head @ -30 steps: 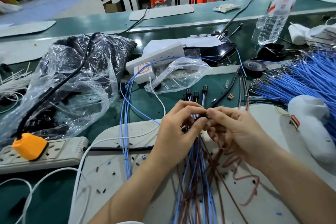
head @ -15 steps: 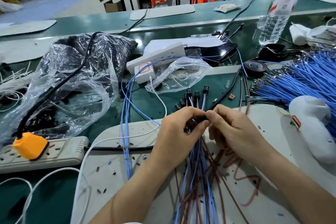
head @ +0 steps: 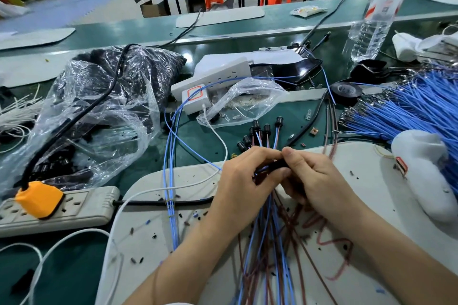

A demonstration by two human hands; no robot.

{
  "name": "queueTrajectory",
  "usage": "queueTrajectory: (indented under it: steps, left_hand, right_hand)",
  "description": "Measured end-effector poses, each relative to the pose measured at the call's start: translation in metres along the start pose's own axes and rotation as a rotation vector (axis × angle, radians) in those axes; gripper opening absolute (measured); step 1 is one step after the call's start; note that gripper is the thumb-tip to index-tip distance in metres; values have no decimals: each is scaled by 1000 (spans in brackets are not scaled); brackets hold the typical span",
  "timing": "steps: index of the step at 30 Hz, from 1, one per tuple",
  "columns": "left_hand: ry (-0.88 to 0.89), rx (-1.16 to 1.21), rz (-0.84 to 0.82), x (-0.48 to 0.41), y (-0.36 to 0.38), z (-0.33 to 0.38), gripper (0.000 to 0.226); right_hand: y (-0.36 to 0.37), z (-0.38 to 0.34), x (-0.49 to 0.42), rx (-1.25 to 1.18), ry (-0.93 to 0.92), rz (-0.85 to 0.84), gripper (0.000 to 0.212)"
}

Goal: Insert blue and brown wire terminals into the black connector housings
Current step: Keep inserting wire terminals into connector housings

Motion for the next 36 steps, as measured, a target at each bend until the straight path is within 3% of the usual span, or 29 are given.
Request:
queueTrajectory:
  steps: [6, 14, 17, 21, 29, 36]
  left_hand:
    - [23, -47, 21, -2, 0, 3, 19]
    - [-2, -48, -64, -2, 0, -2, 26]
    - [-44, 21, -85, 1, 2, -4, 29]
    - [-122, 177, -83, 2, 3, -8, 11]
    - [-133, 199, -102, 1, 1, -5, 13]
    - [-87, 84, -73, 0, 0, -5, 12]
  right_hand:
    - [2, 13, 1, -247, 160, 8, 40]
    - [3, 15, 1, -426, 225, -38, 32]
    - [-1, 12, 1, -368, 224, -79, 33]
    - [-6, 2, -2, -89, 64, -87, 35]
    - [-1, 1, -1, 93, -62, -112, 35]
    - [1, 1, -1, 145, -79, -109, 37]
Point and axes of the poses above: each hand's wrist, its own x-axis away from the middle knuckle, its own y-axis out of the palm, z = x × y, the point moved 7 cm from there along -x, towards the middle knuckle
